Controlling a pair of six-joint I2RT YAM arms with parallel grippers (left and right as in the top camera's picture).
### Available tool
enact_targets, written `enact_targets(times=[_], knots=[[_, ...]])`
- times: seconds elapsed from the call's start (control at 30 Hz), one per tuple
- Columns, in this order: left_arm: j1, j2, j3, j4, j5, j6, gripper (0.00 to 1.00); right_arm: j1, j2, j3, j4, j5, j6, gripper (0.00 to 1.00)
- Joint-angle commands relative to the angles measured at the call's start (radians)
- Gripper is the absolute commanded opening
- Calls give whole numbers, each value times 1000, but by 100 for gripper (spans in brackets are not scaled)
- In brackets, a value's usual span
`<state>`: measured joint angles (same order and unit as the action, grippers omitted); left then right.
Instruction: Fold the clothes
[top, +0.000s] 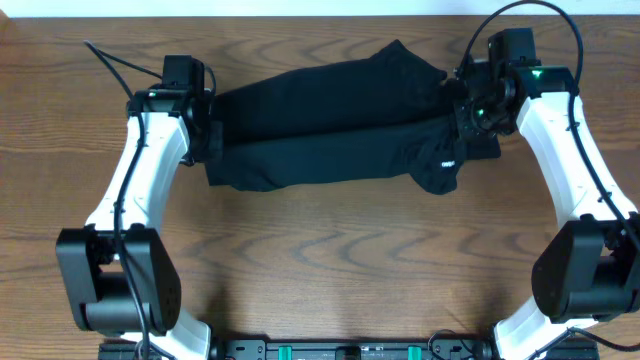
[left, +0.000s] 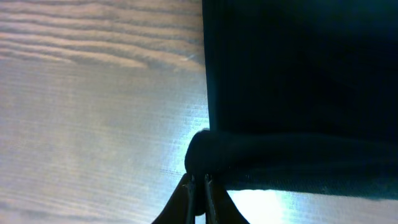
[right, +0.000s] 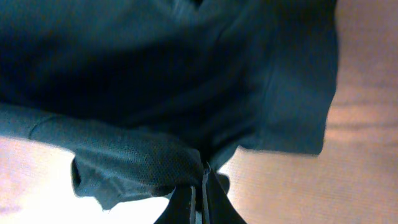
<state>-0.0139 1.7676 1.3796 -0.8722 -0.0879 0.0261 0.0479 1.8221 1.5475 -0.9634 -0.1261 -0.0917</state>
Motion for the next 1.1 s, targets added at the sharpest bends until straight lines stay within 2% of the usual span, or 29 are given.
enact_targets(times=[0.0,0.17,0.7,0.9,0.93,0.97,1.0,1.03,1.07], knots=[[8,29,2,20,-8,2,6,-15,27,-3,42,-10,-33,1],[8,45,2,55,3,3,6,-10,60,-3,97,-21,-37,1],[8,45,2,151,30,6,6,-12,154,-5,104,-21,-37,1],[1,51,2,212,82,6,6,-12,163,-5,140,-21,-37,1],[1,57,2,217,82,6,6,-12,163,-5,146,-21,-37,4],[-1,63,2,219,82,6,10,-12,163,-5,149,-21,-37,15],[-4,70,2,220,82,6,26,-12,163,-5,151,-21,-36,38],[-3,76,2,220,82,6,43,-12,163,-5,151,-21,-36,56],[-3,85,2,220,81,6,63,-12,162,-4,149,-21,-35,68]])
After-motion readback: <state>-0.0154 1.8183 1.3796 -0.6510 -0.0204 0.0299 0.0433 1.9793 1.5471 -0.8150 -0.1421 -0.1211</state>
